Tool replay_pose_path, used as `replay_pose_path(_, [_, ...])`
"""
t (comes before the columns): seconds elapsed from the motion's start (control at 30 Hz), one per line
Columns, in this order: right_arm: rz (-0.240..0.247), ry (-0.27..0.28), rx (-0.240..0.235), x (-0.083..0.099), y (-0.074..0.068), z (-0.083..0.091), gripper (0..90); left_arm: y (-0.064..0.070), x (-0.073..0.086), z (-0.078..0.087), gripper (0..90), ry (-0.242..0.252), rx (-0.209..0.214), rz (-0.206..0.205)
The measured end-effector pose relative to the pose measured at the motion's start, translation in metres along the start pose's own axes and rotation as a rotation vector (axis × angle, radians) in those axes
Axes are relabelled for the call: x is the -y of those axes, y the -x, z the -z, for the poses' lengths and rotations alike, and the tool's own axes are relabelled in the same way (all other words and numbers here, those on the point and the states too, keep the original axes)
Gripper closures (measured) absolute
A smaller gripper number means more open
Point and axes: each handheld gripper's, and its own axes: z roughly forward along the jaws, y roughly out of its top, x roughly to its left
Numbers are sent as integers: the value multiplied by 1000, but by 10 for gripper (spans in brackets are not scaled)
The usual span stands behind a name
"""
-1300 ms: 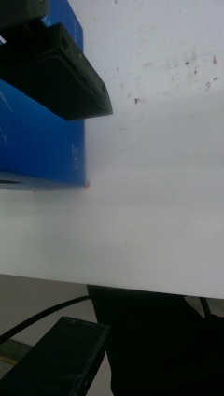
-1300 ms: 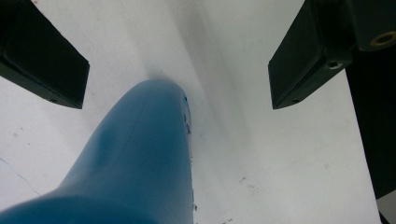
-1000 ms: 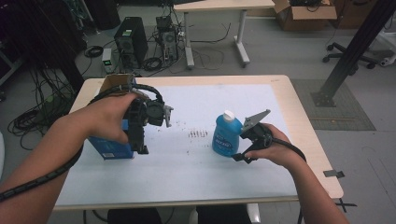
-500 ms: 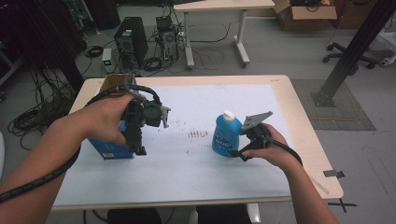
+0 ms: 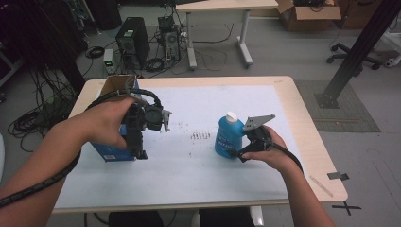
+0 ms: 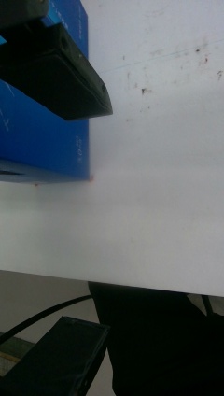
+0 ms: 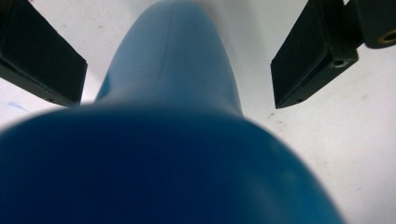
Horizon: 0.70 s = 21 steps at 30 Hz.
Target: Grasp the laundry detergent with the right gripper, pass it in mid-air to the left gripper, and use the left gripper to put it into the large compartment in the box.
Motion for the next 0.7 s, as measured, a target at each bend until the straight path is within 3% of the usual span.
replay_pose_path(0.7, [-23,103,50,2,-3,-2,147,-3,1,-3,2,1,-4,0])
